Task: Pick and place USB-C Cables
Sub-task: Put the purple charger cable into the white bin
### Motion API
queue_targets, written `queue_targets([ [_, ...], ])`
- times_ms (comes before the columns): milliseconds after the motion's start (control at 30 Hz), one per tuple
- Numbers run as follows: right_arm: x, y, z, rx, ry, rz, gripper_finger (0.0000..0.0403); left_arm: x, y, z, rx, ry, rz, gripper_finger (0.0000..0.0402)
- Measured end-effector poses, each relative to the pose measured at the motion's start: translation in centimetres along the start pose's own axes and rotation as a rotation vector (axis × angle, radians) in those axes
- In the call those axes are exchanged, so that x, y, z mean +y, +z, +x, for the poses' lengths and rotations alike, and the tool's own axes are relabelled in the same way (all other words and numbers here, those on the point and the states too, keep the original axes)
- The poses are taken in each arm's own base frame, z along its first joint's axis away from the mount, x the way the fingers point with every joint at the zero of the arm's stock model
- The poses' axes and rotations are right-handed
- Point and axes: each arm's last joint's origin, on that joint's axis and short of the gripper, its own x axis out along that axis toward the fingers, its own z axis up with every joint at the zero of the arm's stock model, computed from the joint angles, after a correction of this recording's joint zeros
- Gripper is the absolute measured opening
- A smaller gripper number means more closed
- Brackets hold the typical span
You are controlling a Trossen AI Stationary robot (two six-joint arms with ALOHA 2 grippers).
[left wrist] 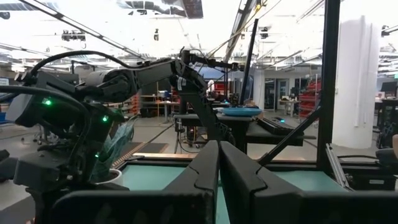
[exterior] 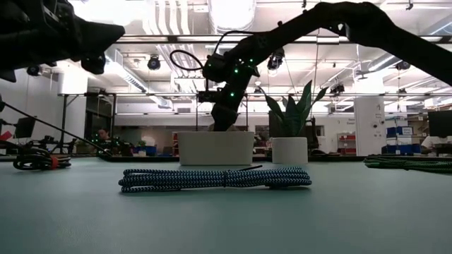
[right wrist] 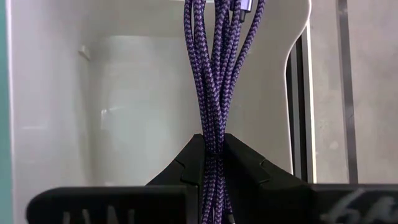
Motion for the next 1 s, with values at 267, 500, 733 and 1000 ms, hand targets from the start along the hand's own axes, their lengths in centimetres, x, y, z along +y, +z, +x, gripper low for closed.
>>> queue_targets([
  [267,-0.13,0.03,0.00,-0.007,-0.005,-0.003,0.0034,0.00,-0.05,0.02,0.004,0.000,0.000,0.0000],
  [500,-0.58,-0.01,-0.01,-0.018,-0.028,-0.042,0.0034,0.00,-0.04,0.03,0.003,0.000,0.000,0.0000],
  [733,-0.70,-0.21,-0.01,-0.006,-0.023,-0.054,0.0034,0.00,-0.04,0.03,0.003,0.000,0.000,0.0000],
  [1000,-0.54,-0.49,-0.01,0.022,-0.006,-0.093,0.0034,0.01,-0.06,0.04,0.005,0.001,0.000,0.0000],
])
